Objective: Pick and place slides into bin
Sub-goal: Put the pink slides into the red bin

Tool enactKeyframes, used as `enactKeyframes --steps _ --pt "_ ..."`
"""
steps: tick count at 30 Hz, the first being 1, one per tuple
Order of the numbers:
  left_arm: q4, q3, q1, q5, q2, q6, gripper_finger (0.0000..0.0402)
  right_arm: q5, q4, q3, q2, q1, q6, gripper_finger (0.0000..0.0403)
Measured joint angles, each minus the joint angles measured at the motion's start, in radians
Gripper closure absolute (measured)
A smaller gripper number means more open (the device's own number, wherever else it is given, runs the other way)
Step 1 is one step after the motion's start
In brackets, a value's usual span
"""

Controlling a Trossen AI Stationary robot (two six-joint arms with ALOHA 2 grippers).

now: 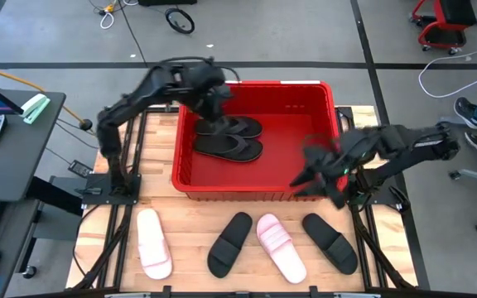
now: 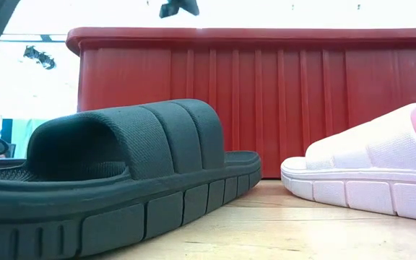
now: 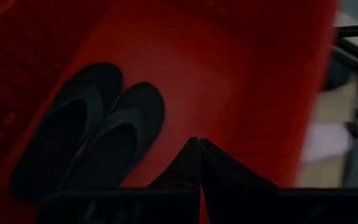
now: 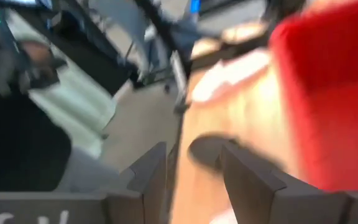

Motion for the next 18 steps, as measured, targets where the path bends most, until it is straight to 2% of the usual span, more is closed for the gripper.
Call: enactKeyframes --steps 7,12,18 --pt "-0.05 0.0 -0.102 -0.008 -0.105 0.118 0.0363 -0.001 -0.042 -0.013 0.157 0.209 0.201 0.0246" --pt "-0.059 -0.001 -0.169 -0.106 -0.108 0.096 0.0336 0.002 -0.037 -0.013 0.237 0.308 0.229 0.0246" --pt "-0.091 -0.002 -0.236 -0.133 -0.088 0.004 0.0301 0.001 -0.044 -0.013 0.321 0.409 0.231 0.0246"
